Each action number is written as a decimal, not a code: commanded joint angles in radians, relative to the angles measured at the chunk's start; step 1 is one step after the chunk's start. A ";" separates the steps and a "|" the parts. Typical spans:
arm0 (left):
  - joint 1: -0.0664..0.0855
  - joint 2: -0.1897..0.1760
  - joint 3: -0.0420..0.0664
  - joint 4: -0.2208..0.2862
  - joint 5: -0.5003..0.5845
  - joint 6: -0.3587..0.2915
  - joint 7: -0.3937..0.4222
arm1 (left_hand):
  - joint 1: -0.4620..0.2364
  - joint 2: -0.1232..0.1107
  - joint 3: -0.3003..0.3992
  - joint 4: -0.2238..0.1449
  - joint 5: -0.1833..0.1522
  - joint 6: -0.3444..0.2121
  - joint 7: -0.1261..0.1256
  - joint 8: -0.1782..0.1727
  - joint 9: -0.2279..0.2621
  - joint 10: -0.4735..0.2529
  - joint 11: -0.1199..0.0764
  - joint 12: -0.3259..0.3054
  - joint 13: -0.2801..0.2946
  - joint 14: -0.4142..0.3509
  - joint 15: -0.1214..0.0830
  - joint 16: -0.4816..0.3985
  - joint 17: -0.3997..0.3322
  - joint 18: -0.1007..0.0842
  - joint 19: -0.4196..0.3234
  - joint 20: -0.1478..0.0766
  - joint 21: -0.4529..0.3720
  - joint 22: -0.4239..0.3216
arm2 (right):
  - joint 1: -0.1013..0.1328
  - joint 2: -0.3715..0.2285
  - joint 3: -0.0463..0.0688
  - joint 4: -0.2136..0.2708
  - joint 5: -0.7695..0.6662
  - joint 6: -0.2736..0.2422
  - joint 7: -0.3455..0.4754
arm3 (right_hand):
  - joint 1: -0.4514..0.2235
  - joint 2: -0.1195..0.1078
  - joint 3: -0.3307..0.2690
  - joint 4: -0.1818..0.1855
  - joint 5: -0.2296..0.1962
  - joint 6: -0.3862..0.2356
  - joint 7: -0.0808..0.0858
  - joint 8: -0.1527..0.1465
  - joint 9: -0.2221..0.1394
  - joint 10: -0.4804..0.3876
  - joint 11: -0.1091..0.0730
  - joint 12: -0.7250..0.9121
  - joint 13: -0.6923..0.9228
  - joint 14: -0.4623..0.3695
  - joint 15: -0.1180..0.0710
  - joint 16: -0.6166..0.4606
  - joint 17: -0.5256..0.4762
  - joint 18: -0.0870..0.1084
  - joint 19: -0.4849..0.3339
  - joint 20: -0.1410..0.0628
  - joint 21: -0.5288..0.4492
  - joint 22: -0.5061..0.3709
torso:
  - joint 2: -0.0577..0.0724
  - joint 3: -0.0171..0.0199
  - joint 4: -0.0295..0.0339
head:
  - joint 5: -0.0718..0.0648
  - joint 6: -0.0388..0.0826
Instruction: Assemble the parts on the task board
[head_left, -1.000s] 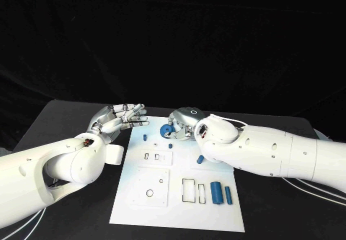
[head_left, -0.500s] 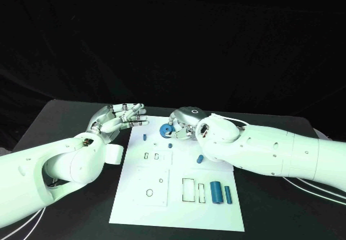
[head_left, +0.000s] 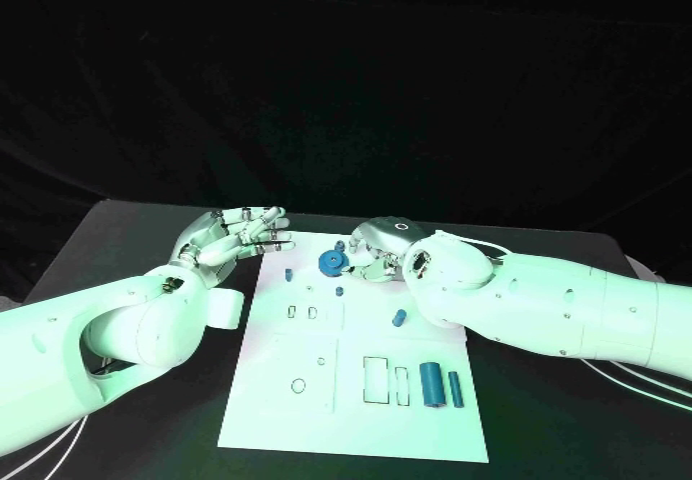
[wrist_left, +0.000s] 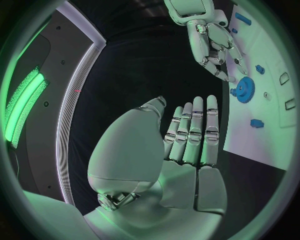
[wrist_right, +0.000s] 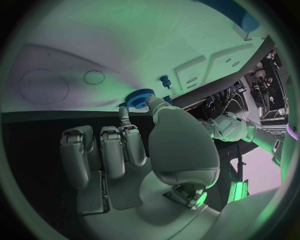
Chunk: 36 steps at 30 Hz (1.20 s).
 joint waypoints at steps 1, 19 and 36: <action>0.003 -0.001 0.001 0.002 0.001 0.011 0.008 | 0.001 0.001 0.004 0.000 -0.005 -0.003 0.007 -0.007 -0.001 0.003 0.007 -0.003 0.000 0.001 0.006 -0.003 0.001 0.007 0.007 0.000 -0.004 -0.001 | 0.000 -0.026 0.001 0.027 -0.017 -0.054 -0.003 | -0.002 0.005 -0.006 -0.001 0.006 0.008 -0.003 -0.002 0.000 0.014 -0.006 0.005 0.157 0.103 0.000 0.004 0.249 -0.014 0.105 0.003 0.005 0.263 | 0.000 0.0002 0.0011 | -0.001 0.002; 0.002 0.009 0.000 -0.019 -0.002 0.031 0.013 | 0.011 -0.014 0.009 -0.006 -0.007 -0.001 0.005 -0.009 -0.002 0.007 0.006 -0.010 0.000 0.000 0.006 -0.009 0.006 0.007 0.008 0.000 -0.007 -0.005 | 0.014 -0.343 0.013 0.105 0.380 -0.103 0.353 | 0.168 -0.041 0.061 -0.061 0.004 0.039 -0.015 -0.018 -0.006 -0.002 -0.018 -0.014 0.140 0.102 -0.012 0.002 0.244 -0.014 0.105 -0.009 0.005 0.263 | -0.013 0.0112 -0.0169 | -0.015 0.009; 0.001 0.020 -0.001 -0.037 -0.003 0.044 0.012 | 0.015 -0.019 0.014 -0.007 -0.007 0.006 0.004 -0.007 -0.001 0.017 0.004 -0.010 0.001 0.001 0.005 -0.012 0.010 0.007 0.009 0.000 -0.009 -0.007 | -0.051 -0.386 0.010 0.003 0.465 -0.057 0.456 | 0.213 -0.065 0.077 -0.088 0.033 0.011 -0.009 -0.047 -0.015 -0.010 -0.014 -0.021 0.133 0.103 -0.009 0.004 0.249 -0.014 0.105 -0.009 0.005 0.263 | -0.018 0.0221 -0.0168 | -0.033 -0.005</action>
